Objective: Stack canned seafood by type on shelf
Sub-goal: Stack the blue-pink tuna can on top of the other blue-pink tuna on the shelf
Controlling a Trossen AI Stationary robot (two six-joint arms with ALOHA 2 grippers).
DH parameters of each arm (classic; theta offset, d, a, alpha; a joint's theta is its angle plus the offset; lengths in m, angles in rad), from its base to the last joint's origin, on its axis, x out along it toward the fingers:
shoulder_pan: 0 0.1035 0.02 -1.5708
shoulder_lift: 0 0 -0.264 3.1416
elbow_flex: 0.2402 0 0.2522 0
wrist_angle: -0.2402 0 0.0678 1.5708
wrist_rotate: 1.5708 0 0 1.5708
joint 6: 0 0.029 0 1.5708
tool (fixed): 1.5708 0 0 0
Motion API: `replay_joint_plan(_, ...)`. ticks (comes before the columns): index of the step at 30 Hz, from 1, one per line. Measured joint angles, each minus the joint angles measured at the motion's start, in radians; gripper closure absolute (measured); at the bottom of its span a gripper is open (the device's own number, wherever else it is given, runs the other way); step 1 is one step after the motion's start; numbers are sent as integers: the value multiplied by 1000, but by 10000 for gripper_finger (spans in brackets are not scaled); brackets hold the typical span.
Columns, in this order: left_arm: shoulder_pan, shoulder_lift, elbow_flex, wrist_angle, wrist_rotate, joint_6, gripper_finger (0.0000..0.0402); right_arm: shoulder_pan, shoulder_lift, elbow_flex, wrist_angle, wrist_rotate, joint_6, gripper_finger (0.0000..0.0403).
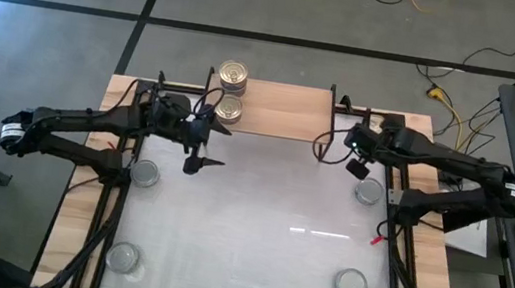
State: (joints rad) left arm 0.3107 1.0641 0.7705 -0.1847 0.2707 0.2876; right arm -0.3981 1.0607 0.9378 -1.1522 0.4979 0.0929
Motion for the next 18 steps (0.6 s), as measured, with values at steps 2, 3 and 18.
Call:
replay_joint_plan(2, 0, 0, -2, 0, 0, -1, 2, 0, 0, -24, 1, 12, 1, 390)
replay_joint_plan(3, 0, 0, -2, 0, 0, -1, 2, 0, 0, -38, 3, 30, 7, 390)
replay_joint_plan(18, 0, 0, -7, 5, 0, -20, 2, -40, 36, -214, 186, 297, -57, 390)
